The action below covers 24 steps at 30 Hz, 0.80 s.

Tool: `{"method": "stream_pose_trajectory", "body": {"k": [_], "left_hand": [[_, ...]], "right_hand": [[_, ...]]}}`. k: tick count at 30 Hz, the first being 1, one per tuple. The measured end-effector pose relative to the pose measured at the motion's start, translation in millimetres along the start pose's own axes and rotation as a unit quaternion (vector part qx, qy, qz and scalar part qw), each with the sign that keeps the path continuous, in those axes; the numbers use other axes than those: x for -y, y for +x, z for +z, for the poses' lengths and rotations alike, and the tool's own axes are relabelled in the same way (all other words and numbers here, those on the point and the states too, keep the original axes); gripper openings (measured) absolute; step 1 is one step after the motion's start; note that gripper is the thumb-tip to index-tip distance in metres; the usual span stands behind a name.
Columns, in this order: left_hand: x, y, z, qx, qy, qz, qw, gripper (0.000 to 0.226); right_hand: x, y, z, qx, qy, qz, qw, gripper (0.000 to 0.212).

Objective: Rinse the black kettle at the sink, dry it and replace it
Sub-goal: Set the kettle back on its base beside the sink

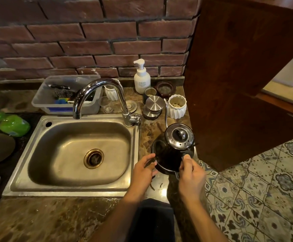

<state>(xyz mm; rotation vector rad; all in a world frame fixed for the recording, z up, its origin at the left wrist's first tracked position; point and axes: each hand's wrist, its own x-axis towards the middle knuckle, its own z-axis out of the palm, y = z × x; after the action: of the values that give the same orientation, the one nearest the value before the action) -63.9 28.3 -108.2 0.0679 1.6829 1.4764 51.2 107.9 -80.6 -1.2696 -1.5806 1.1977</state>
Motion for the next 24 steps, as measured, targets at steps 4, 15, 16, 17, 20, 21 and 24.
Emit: {"method": "stream_pose_trajectory", "body": {"k": [4,15,16,17,20,21,24], "left_hand": [[-2,6,2,0.004,-0.006,0.001,1.000,0.032],[-8,13,4,-0.007,0.023,0.010,1.000,0.034],[-8,13,3,-0.007,0.022,0.007,1.000,0.034],[-8,14,3,-0.008,0.021,0.004,1.000,0.034],[-5,14,2,-0.007,0.033,0.001,0.999,0.033],[-5,15,2,-0.009,0.037,0.000,0.999,0.032],[-5,15,2,-0.009,0.034,-0.007,0.999,0.031]], "right_hand": [[-4,8,6,0.006,0.004,0.007,1.000,0.049],[-3,18,17,0.018,0.010,0.024,1.000,0.054],[-4,18,17,0.019,0.007,0.023,1.000,0.054],[-4,18,18,0.021,0.005,0.022,1.000,0.054],[-5,16,18,0.019,0.000,0.024,1.000,0.055],[-7,16,18,0.016,-0.003,0.025,1.000,0.055],[-9,12,18,0.016,-0.014,0.027,0.999,0.057]]}}
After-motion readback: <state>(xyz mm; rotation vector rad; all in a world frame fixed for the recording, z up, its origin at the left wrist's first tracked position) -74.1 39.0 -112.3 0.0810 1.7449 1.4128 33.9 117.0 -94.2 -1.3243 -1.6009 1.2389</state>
